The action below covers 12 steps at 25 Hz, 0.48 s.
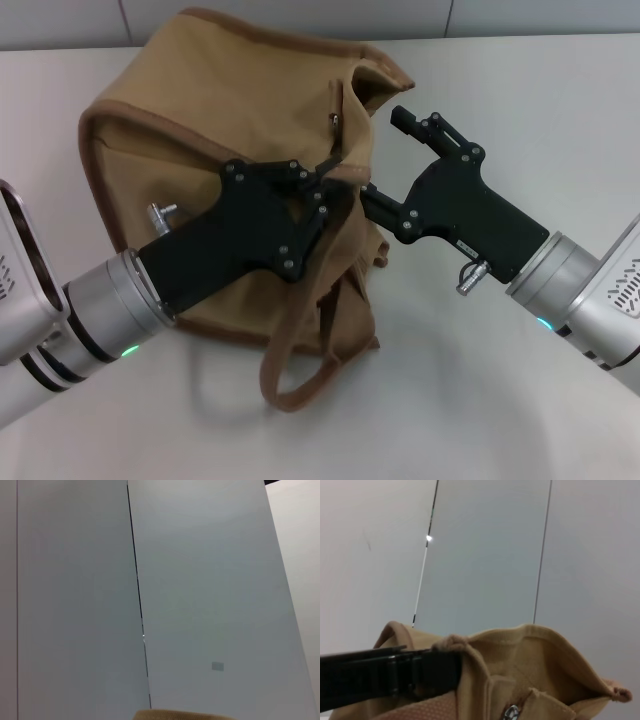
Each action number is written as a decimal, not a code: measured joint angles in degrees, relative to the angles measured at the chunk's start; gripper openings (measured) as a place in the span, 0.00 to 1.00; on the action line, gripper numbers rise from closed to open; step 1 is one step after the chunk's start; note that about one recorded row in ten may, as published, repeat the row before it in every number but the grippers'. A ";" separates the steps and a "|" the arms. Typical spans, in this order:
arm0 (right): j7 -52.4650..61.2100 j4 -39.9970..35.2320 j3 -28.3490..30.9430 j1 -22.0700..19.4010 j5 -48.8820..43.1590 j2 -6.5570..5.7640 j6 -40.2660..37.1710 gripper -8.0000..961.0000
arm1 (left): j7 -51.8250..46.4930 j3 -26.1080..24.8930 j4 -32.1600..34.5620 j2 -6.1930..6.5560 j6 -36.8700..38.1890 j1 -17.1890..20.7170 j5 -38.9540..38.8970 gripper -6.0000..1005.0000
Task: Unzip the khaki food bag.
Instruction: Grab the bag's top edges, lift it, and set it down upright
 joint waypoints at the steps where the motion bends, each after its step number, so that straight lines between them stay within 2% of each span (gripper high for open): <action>1: 0.03 0.15 0.16 -0.04 -0.01 0.00 0.06 0.79 | 0.00 0.00 -0.14 0.00 0.03 0.05 0.01 0.05; 12: -0.03 1.24 0.17 -0.57 -2.89 0.00 0.58 0.77 | 0.00 -0.02 -0.56 0.00 0.16 0.42 0.05 0.05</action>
